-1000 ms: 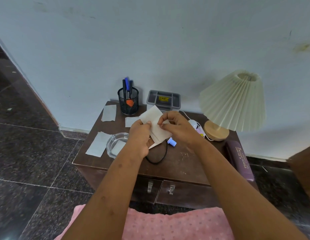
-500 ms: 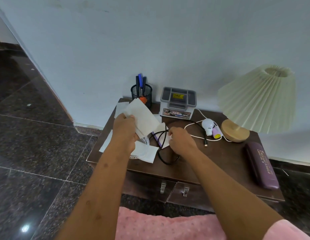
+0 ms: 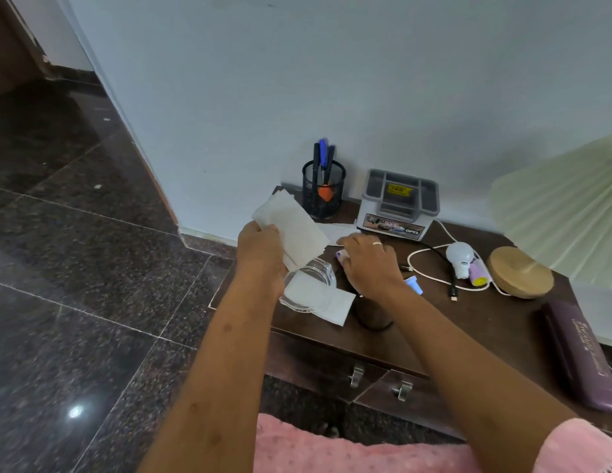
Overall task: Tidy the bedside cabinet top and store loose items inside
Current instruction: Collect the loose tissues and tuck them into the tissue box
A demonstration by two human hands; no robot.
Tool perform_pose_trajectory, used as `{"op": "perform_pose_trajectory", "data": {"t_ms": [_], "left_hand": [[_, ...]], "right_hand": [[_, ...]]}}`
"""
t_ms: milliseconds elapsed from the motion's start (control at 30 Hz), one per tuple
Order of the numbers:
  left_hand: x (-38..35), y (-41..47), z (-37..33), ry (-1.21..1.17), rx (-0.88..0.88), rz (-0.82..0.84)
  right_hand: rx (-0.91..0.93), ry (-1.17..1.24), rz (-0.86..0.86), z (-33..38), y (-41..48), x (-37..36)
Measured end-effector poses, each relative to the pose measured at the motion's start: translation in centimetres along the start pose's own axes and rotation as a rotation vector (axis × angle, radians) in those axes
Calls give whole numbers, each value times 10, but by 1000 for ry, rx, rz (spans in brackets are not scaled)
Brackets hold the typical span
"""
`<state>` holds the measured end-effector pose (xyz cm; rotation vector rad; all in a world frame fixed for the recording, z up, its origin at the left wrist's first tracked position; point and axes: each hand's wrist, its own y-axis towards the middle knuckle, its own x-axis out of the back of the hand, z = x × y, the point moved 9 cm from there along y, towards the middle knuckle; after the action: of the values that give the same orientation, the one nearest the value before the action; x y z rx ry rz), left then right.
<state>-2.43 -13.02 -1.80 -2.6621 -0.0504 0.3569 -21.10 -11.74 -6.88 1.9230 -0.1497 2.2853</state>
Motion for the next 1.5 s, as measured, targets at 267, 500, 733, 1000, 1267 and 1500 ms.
{"op": "perform_pose_trajectory", "data": {"t_ms": [267,500,733,1000,1267,1500], "left_hand": [[14,8,-4,15,-3,-17],[22,16,-7,30,-8,-24],[22,13,-10,63,-37,-39],[15,10,-8,155,-43,-15],[0,6,4,103,19,48],[-17,5,12,-126,126,149]], "right_hand": [[25,-185,213,7,23,-42],[-24,-100,146,7,33,-30],[-103,298,-205,1,26,24],[-155,1353,-182,16,10,87],[94,1958,79,65,-11,128],[-135,1424,-171,49,-15,109]]}}
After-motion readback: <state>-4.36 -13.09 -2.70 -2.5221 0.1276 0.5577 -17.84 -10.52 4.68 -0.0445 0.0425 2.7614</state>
